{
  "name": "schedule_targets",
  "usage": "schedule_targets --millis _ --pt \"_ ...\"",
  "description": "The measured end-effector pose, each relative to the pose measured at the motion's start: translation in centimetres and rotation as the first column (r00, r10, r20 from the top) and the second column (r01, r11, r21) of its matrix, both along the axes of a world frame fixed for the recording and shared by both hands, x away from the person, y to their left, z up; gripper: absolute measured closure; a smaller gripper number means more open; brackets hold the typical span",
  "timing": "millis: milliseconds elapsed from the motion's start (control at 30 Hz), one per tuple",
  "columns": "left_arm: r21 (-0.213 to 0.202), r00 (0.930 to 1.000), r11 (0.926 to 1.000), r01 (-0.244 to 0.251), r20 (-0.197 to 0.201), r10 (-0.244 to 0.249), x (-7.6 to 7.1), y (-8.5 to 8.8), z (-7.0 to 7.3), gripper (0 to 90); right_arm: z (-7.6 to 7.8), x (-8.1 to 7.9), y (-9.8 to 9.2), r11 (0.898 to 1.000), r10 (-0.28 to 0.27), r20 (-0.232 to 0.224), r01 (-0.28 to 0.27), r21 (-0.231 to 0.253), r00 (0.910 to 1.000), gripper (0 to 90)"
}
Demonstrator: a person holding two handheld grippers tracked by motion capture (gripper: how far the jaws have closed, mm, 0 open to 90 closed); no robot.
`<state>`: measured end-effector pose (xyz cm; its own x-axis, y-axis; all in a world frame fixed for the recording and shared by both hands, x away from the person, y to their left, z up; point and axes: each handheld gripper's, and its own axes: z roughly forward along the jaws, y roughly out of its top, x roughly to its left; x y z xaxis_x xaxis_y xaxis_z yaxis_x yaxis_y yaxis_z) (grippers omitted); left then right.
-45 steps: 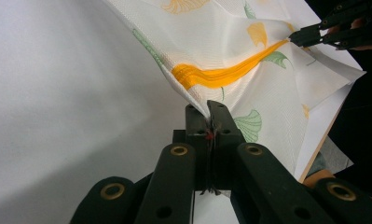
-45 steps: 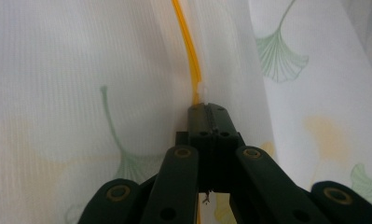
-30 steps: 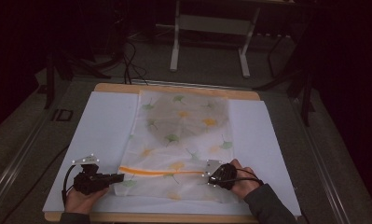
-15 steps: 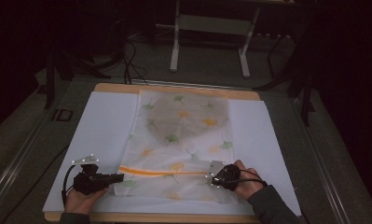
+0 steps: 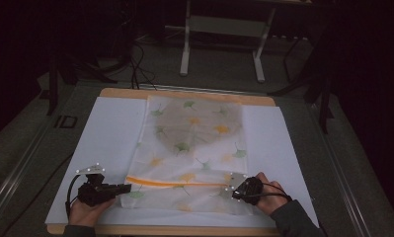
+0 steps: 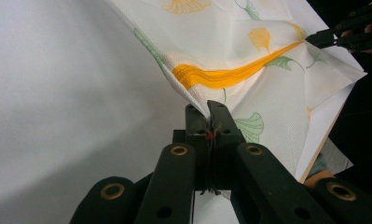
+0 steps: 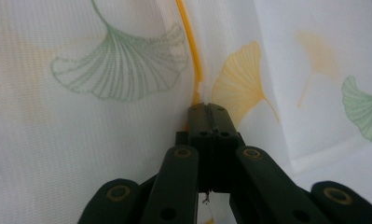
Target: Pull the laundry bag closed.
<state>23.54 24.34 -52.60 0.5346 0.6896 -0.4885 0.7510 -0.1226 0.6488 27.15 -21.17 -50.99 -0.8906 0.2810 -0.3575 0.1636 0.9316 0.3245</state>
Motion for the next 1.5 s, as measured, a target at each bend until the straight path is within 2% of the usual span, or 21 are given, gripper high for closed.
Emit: schedule_targets --millis 267,567,833,933,1000,1100,1167,1233,1267,1333,1400,1467,1500 --pt "-0.003 1.0 1.0 0.003 -0.002 -0.003 0.0 0.0 0.0 88.5 0.4 -0.4 -1.1 1.0 -0.018 0.015 0.018 -0.008 0.9997 90.0" --pt "-0.006 0.9999 1.0 0.006 -0.015 -0.006 0.0 -0.3 -0.2 88.5 0.4 -0.7 -3.6 0.998 -0.065 0.014 0.066 -0.008 0.9978 90.0" --pt "0.003 0.9983 0.9987 0.05 -0.03 -0.05 -0.4 -1.3 -0.4 88.5 0.5 -1.0 -4.7 0.996 -0.089 0.015 0.089 -0.016 0.9959 90.0" --pt "0.029 0.9977 0.9977 0.061 -0.029 -0.061 -0.6 -1.8 -0.5 86.0 0.3 -0.9 -5.5 0.995 -0.101 -0.008 0.102 0.021 0.9948 90.0" --pt "0.02 0.9986 0.9987 0.047 -0.024 -0.047 -0.6 -1.3 -0.6 79.6 0.4 -0.9 -6.0 0.991 -0.114 -0.028 0.115 0.068 0.9931 88.5" --pt "0.011 0.9997 0.9996 0.026 -0.003 -0.026 -0.7 -0.6 -0.4 74.6 0.6 -0.7 -6.8 0.978 -0.136 -0.064 0.144 0.152 0.9887 76.3" --pt "0.005 0.9999 1.0 0.008 0.015 -0.008 -0.8 -0.3 -0.3 72.4 0.7 -0.6 -7.3 0.964 -0.148 -0.093 0.165 0.21 0.9846 71.0" --pt "0.012 0.9989 0.9997 -0.022 0.042 0.022 -0.8 0.0 -0.1 70.8 0.9 -0.4 -7.8 0.945 -0.161 -0.115 0.187 0.269 0.9802 66.8" --pt "0.014 0.9981 0.9994 -0.031 0.053 0.031 -0.8 0.2 0.0 69.4 1.0 -0.3 -8.1 0.931 -0.17 -0.127 0.202 0.305 0.9771 64.4" --pt "0.021 0.9957 0.9981 -0.058 0.074 0.056 -0.8 0.4 0.1 68.4 1.1 -0.1 -8.4 0.91 -0.188 -0.137 0.225 0.347 0.9725 60.5" --pt "0.056 0.991 0.994 -0.094 0.101 0.088 -0.8 0.6 0.2 67.6 0.9 0.2 -8.6 0.885 -0.219 -0.152 0.262 0.384 0.9638 57.5" --pt "0.088 0.983 0.9862 -0.14 0.132 0.128 -0.8 0.6 0.2 65.6 0.6 0.7 -8.9 0.857 -0.256 -0.165 0.303 0.417 0.9524 54.3" --pt "0.118 0.975 0.9769 -0.178 0.155 0.159 -0.8 0.6 0.1 63.7 0.3 0.9 -9.0 0.839 -0.284 -0.172 0.331 0.432 0.9434 54.3"
